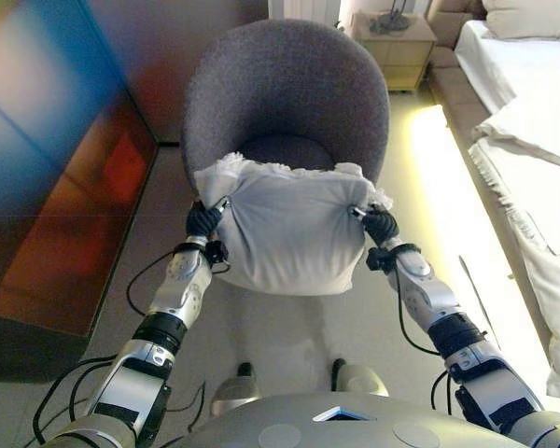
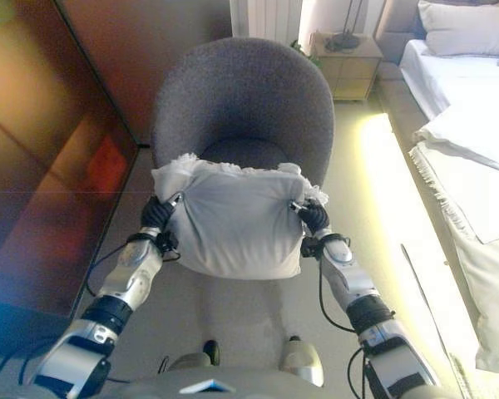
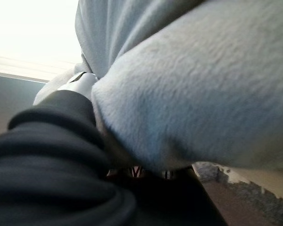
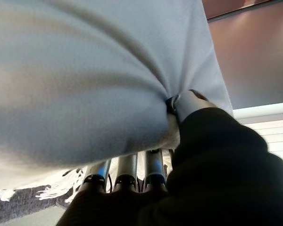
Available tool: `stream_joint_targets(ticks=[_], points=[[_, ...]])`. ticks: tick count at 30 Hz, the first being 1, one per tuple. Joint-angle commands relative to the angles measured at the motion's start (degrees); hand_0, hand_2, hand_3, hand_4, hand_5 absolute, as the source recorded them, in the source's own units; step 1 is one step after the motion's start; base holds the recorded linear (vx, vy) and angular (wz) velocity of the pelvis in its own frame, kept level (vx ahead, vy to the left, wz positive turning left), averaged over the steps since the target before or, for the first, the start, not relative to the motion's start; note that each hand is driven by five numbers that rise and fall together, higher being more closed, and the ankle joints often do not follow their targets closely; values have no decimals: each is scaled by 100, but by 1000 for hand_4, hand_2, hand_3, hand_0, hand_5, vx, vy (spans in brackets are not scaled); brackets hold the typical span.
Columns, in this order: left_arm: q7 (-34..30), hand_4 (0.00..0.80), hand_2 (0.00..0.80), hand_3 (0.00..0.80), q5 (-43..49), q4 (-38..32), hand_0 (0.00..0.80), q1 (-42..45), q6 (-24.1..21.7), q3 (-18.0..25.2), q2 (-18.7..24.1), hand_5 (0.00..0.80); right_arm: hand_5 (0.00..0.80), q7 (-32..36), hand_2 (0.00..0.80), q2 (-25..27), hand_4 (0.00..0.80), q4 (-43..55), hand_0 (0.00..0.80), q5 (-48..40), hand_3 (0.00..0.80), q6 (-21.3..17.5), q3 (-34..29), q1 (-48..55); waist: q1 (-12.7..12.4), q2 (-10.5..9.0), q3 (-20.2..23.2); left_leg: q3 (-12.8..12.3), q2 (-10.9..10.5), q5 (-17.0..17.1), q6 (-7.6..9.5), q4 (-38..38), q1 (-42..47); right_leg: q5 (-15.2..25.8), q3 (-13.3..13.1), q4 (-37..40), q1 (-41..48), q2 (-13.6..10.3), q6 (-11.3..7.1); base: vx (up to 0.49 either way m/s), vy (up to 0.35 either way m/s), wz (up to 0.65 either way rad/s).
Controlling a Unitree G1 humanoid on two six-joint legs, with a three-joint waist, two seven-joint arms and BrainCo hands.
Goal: Pick up the cushion and take it to the sofa
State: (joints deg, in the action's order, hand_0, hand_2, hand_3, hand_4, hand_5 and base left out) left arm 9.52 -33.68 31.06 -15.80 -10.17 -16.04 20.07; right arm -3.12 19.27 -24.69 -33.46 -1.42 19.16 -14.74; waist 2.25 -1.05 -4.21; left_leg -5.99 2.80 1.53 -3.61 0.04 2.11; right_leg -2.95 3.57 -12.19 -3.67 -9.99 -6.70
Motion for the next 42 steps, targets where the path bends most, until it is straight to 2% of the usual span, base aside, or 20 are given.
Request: stream_joint_targets(ticks=[1,4,8,12,14,16,20,21,24,25,26,28,30,31,34,35,36,37,39,42], points=[[-194,800,800,800,-117,17,800,-810,-345,-9,42,800,800,-147,800,-175,800,11,800,-350,800,-527,-27,-480,61,61,167,168,-343,-408,548,417,-168,1238,-328,-1588,-591,-112,124,38,158,1],[-198,800,800,800,-138,155,800,-975,-317,-89,64,800,800,-182,800,-174,800,-217,800,-510,800,-589,23,-732,93,78,64,208,-376,-499,552,483,-28,1466,-397,-1802,-827,-42,88,117,73,15],[-225,800,800,800,-117,330,800,-1138,-261,-164,36,800,800,-236,800,-178,800,-193,800,-524,800,-526,75,-817,279,-153,68,332,-556,-732,521,501,256,1401,-567,60,-796,217,5,270,-91,-2],[-299,800,800,800,-98,460,800,-1146,-352,-231,-73,800,800,-229,800,-96,800,-136,800,-588,800,-527,74,-759,564,-334,28,530,-746,-1208,632,595,609,1815,-768,1380,-1247,535,-177,338,-42,43],[-413,800,800,800,-49,431,800,-1072,-301,-156,-102,800,800,-169,800,-50,800,-160,800,-599,800,-460,-12,-736,621,-338,-27,558,-741,-1384,674,612,835,1987,-624,1466,-1431,624,-164,404,-55,64],[-451,800,800,800,42,367,800,-986,-249,-108,-123,800,800,-87,800,-44,800,-172,800,-594,800,-437,-72,-700,623,-361,-42,529,-743,-1530,711,653,985,2086,-308,1441,-1571,635,-161,428,-125,10],[-473,800,800,800,162,276,800,-789,-188,107,-161,800,800,208,800,-31,800,-252,800,-551,800,-355,-123,-771,518,-368,164,206,-706,-1498,664,814,1098,1820,471,1285,-1228,522,50,444,-162,-29],[-449,800,800,800,187,217,800,-679,-191,176,-155,800,800,277,800,-49,800,-229,800,-527,800,-309,-116,-739,486,-318,258,78,-624,-1336,568,900,1153,1666,711,1168,-1115,524,154,427,-170,-25],[-382,800,800,800,199,81,800,-291,-294,403,-151,800,800,448,800,-164,800,-108,800,-270,800,-243,53,-518,432,-101,492,-235,-196,-30,32,1900,1027,1051,977,908,-731,772,558,343,-248,-24],[-390,800,800,800,225,14,800,-171,-303,471,-136,800,800,459,800,-194,800,-62,800,-81,800,-278,154,-421,413,-89,524,-312,-80,401,-131,2405,822,925,926,878,-605,810,676,330,-303,-54],[-431,800,800,800,222,-35,800,-70,-311,540,-94,800,800,438,800,-203,800,-32,800,91,800,-312,266,-369,389,-127,520,-487,54,596,-218,2978,603,820,882,832,-490,777,774,366,-315,-79],[-434,800,800,800,178,-157,800,116,-307,679,-21,800,800,489,800,-181,800,-33,800,230,800,-384,376,-318,313,-187,479,-894,364,633,-316,3929,201,557,1060,743,-206,665,932,347,-282,-80],[-432,800,800,800,79,-231,800,181,-285,768,-1,800,800,440,800,-171,800,-30,800,286,800,-409,453,-318,254,-153,427,-1262,886,646,-555,4507,-4,199,1323,670,106,666,1062,290,-177,-46],[-459,800,800,800,50,-238,800,153,-265,770,-8,800,800,391,800,-169,800,-71,800,250,800,-407,493,-373,231,-137,379,-1276,1069,603,-599,4631,-118,139,1360,687,247,665,1090,230,-34,-34],[-545,800,800,800,-114,-206,800,32,-289,701,24,800,800,273,800,-194,800,-283,800,108,800,-405,548,-610,80,-194,290,-1199,1126,569,-464,3936,-483,119,1366,873,578,595,1007,202,74,-6],[-557,800,800,800,-167,-204,800,3,-318,692,15,800,800,248,800,-196,800,-310,800,57,800,-350,562,-713,30,-179,264,-1083,1128,665,-439,3355,-588,88,1289,892,629,592,963,142,203,-3],[-535,800,800,800,-235,-210,800,-66,-324,656,21,800,800,205,800,-192,800,-287,800,10,800,-293,598,-811,-4,-218,233,-930,992,849,-284,2820,-780,206,1083,944,599,515,931,106,217,-11],[-517,800,800,800,-244,-207,800,-104,-333,628,6,800,800,176,800,-189,800,-264,800,5,800,-275,611,-839,-11,-217,209,-765,909,856,-255,2630,-864,230,913,958,601,509,892,97,241,-22],[-522,800,800,800,-357,-126,800,-314,-359,487,26,800,800,40,800,-130,800,-169,800,-129,800,-231,673,-959,-9,-183,118,25,592,825,-152,1738,-1085,273,-11,980,616,606,734,182,232,-26],[-439,800,800,800,-465,9,800,-456,-345,465,-43,800,800,55,800,-140,800,-130,800,-300,800,-161,634,-975,-70,-134,122,314,494,740,-215,932,-1105,152,-167,952,748,621,597,185,111,-14]])
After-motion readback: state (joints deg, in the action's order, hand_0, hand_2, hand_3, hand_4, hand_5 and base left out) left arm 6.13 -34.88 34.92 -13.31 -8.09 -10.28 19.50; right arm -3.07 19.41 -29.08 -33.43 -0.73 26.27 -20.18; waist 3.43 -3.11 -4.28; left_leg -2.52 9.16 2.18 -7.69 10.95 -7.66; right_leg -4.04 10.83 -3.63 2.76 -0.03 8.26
